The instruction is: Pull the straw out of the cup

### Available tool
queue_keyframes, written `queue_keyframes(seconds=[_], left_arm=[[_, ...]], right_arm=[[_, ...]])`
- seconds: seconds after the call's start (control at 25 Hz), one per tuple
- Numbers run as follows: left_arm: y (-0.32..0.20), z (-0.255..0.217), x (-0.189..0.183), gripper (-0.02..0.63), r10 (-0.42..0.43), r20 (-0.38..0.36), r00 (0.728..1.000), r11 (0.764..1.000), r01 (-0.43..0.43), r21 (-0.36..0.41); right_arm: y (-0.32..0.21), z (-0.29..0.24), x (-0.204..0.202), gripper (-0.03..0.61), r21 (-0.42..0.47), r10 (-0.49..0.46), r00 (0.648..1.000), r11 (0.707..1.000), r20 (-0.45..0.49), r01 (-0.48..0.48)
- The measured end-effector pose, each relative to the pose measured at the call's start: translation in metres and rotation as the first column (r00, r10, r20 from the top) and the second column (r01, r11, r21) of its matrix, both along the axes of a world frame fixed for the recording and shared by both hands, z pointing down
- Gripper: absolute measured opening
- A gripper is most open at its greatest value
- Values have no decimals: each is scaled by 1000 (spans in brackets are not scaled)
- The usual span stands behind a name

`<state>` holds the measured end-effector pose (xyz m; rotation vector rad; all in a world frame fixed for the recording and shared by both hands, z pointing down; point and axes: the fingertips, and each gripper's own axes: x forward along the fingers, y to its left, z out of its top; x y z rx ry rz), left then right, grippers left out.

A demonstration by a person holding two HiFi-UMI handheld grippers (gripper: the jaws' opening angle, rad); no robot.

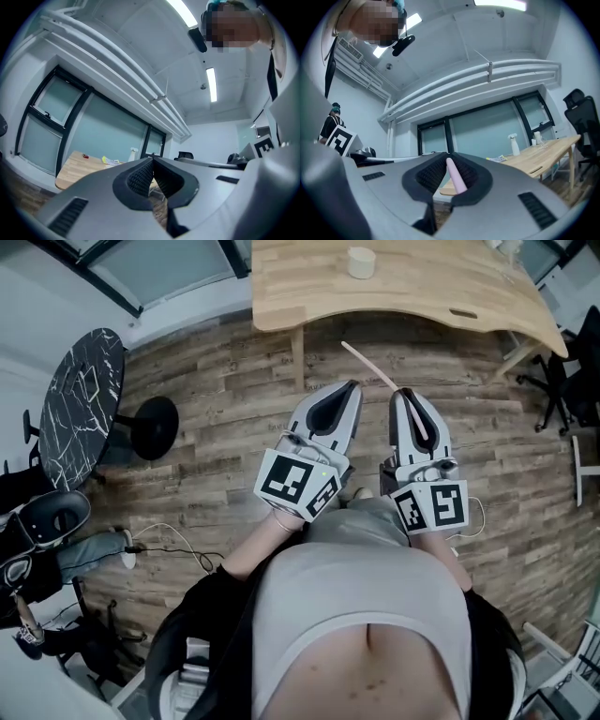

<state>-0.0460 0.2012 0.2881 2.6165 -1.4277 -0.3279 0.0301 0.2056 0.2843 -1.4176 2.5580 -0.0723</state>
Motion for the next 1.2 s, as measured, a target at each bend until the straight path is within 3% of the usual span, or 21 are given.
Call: queue_keyframes(seconds=[0.52, 1.2], left_arm=[[6, 9, 8, 6, 59, 10, 998, 998, -59, -10], [48, 4, 50, 5, 72, 19, 997, 997, -72, -8]], right_arm=[[8, 13, -2, 52, -24, 5, 1000, 1000, 10, -5], [51, 10, 37, 52, -25, 8, 1000, 1000, 9, -8]])
